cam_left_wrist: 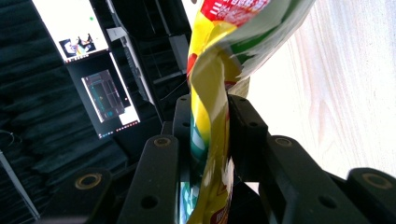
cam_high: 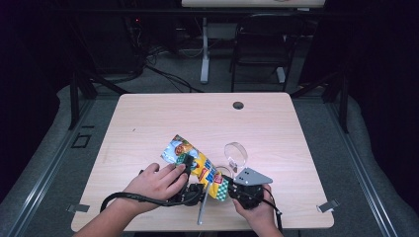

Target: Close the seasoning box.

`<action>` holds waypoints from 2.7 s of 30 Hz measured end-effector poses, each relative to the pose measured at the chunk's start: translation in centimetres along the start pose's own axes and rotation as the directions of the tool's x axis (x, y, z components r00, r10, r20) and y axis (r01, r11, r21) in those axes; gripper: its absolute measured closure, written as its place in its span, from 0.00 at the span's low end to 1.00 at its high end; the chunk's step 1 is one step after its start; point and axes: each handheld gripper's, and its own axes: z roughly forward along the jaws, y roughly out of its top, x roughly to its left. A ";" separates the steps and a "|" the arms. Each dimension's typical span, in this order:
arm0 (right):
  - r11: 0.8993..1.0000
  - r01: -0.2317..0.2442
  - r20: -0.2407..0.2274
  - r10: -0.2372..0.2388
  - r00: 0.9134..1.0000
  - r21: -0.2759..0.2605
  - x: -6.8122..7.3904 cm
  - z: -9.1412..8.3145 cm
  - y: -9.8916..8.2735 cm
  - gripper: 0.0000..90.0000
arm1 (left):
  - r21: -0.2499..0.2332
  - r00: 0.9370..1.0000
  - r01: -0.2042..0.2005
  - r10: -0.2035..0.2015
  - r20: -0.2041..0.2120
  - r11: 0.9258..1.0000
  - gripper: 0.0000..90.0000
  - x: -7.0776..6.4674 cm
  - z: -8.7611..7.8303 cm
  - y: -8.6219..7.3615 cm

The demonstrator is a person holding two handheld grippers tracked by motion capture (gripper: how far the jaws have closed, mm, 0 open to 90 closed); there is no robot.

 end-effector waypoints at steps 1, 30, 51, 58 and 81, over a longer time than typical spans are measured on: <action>1.000 0.000 0.000 0.000 1.000 0.000 0.0 0.0 0.0 0.96 | 0.000 1.000 0.000 0.000 0.000 1.000 0.83 0.0 0.0 0.0; 1.000 -0.006 0.002 0.006 1.000 0.010 -0.3 0.0 -0.1 0.97 | -0.015 1.000 -0.021 0.021 0.009 1.000 0.85 0.7 -0.2 0.4; 1.000 -0.018 0.000 0.018 1.000 0.008 -0.4 0.0 -0.2 0.97 | -0.024 1.000 -0.018 0.018 0.025 1.000 0.88 1.0 -0.3 0.6; 1.000 -0.020 -0.001 0.020 1.000 0.007 -0.4 0.0 -0.2 0.97 | -0.023 0.999 -0.028 0.029 0.018 0.999 0.88 1.2 -0.3 0.7; 1.000 -0.028 -0.006 0.028 1.000 0.002 -0.5 0.1 -0.2 0.97 | -0.020 0.998 -0.039 0.040 0.038 0.999 0.90 1.5 -0.4 0.9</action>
